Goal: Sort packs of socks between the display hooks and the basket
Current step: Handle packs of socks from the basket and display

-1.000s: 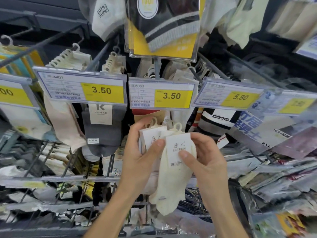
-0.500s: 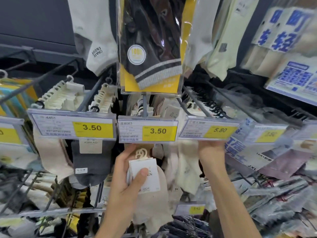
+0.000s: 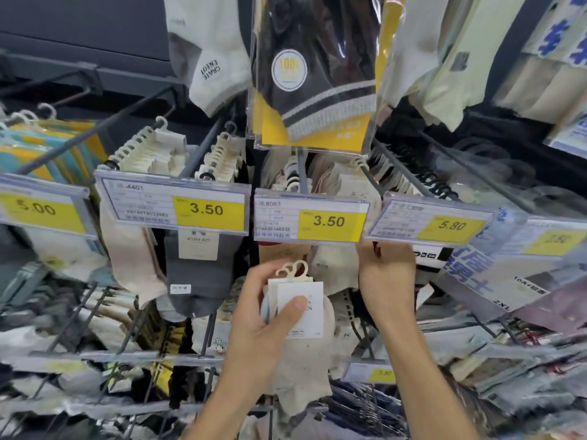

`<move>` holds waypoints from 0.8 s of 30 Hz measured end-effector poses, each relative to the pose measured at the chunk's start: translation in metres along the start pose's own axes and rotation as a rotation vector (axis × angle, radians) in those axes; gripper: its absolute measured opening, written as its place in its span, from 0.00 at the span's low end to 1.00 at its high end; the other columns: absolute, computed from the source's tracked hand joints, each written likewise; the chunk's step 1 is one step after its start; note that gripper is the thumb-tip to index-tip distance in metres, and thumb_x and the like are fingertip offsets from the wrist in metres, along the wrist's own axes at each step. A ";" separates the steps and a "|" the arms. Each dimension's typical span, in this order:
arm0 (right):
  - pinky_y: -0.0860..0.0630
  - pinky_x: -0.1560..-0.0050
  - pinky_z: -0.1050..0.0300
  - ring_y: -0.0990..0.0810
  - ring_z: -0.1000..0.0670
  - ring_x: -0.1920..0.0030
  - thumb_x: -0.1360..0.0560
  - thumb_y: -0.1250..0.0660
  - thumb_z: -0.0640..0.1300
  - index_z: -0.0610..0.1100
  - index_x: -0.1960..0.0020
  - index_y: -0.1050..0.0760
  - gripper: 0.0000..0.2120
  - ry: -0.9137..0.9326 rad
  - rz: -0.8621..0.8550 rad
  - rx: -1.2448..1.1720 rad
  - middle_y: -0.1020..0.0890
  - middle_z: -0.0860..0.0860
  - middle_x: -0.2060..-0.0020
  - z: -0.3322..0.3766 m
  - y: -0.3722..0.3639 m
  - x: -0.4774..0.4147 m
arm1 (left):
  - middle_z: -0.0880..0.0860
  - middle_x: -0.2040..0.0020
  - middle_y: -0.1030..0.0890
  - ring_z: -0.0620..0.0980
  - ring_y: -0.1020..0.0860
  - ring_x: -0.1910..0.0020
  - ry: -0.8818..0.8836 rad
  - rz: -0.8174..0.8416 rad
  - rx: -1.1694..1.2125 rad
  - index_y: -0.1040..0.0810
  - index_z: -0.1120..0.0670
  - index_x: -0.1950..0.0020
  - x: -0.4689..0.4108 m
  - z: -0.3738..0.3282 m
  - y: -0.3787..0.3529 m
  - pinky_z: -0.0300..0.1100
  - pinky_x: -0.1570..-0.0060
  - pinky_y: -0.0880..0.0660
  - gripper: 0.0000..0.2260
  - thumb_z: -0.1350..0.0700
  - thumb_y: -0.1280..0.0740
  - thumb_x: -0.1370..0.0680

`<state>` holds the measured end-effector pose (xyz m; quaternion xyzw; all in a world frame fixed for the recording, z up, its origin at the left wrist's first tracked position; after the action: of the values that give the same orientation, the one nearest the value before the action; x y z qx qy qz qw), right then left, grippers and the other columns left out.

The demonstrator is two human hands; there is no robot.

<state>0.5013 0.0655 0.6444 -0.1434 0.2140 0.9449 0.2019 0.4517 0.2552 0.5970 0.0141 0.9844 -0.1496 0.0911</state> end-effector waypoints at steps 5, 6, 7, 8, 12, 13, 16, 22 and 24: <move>0.24 0.45 0.66 0.20 0.53 0.40 0.28 0.28 0.55 0.61 0.39 0.23 0.18 0.071 0.145 -0.199 0.20 0.57 0.41 0.017 -0.013 0.085 | 0.43 0.51 0.16 0.41 0.17 0.55 -0.022 -0.021 -0.001 0.22 0.44 0.44 -0.001 0.002 0.003 0.33 0.60 0.21 0.17 0.59 0.27 0.29; 0.23 0.47 0.65 0.19 0.55 0.42 0.31 0.26 0.54 0.63 0.40 0.22 0.19 0.022 0.203 -0.235 0.19 0.57 0.43 0.015 -0.018 0.091 | 0.44 0.50 0.16 0.42 0.17 0.53 -0.016 -0.020 -0.005 0.21 0.43 0.44 -0.002 0.003 0.002 0.34 0.59 0.21 0.18 0.59 0.26 0.30; 0.22 0.49 0.63 0.18 0.55 0.45 0.32 0.25 0.52 0.63 0.43 0.21 0.19 -0.031 0.228 -0.253 0.17 0.57 0.46 0.007 -0.019 0.093 | 0.45 0.49 0.16 0.43 0.17 0.52 0.004 -0.009 0.008 0.21 0.42 0.43 -0.002 0.006 0.001 0.35 0.58 0.21 0.18 0.59 0.27 0.29; 0.21 0.51 0.59 0.17 0.54 0.49 0.32 0.24 0.50 0.61 0.46 0.19 0.16 -0.081 0.222 -0.267 0.16 0.55 0.49 0.000 -0.016 0.093 | 0.47 0.47 0.15 0.46 0.16 0.50 0.044 0.015 0.038 0.21 0.42 0.42 -0.002 0.011 -0.001 0.38 0.56 0.21 0.18 0.58 0.28 0.28; 0.22 0.62 0.59 0.16 0.54 0.58 0.27 0.26 0.38 0.54 0.51 0.18 0.11 -0.240 0.132 -0.412 0.13 0.51 0.55 -0.021 0.006 0.088 | 0.56 0.46 0.15 0.54 0.16 0.51 0.277 0.119 0.306 0.21 0.46 0.39 -0.001 0.031 -0.011 0.44 0.57 0.19 0.19 0.62 0.32 0.27; 0.23 0.65 0.61 0.16 0.54 0.59 0.28 0.25 0.39 0.53 0.51 0.18 0.10 -0.269 0.112 -0.469 0.13 0.50 0.55 -0.025 0.011 0.087 | 0.57 0.46 0.15 0.54 0.16 0.51 0.302 0.127 0.350 0.21 0.47 0.38 0.000 0.033 -0.013 0.44 0.58 0.19 0.19 0.63 0.31 0.27; 0.23 0.67 0.62 0.18 0.53 0.61 0.35 0.20 0.45 0.49 0.50 0.17 0.14 -0.340 0.036 -0.585 0.13 0.47 0.56 -0.032 0.026 0.088 | 0.60 0.46 0.15 0.56 0.16 0.51 0.335 0.097 0.383 0.22 0.51 0.36 0.001 0.038 -0.014 0.45 0.58 0.18 0.20 0.62 0.30 0.27; 0.21 0.63 0.60 0.16 0.52 0.58 0.36 0.21 0.47 0.50 0.48 0.18 0.17 -0.301 0.146 -0.560 0.13 0.47 0.54 -0.027 0.025 0.090 | 0.58 0.48 0.15 0.57 0.17 0.52 0.276 0.058 0.230 0.20 0.51 0.43 -0.002 0.034 -0.014 0.50 0.54 0.19 0.18 0.60 0.24 0.32; 0.21 0.61 0.62 0.16 0.54 0.56 0.34 0.22 0.48 0.50 0.47 0.18 0.16 -0.273 0.208 -0.522 0.13 0.48 0.52 -0.025 0.018 0.092 | 0.56 0.49 0.14 0.54 0.16 0.52 0.240 0.071 0.164 0.17 0.50 0.47 -0.003 0.030 -0.017 0.48 0.56 0.17 0.16 0.61 0.23 0.32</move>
<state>0.4172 0.0690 0.5963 -0.0397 -0.0515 0.9941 0.0873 0.4586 0.2301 0.5742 0.0741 0.9716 -0.2234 -0.0235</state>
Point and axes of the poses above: each hand's wrist, its own x-axis away from the middle knuckle, its own y-axis out of the back of the hand, z = x × y, the point moved 7 cm from there along -x, towards the middle knuckle
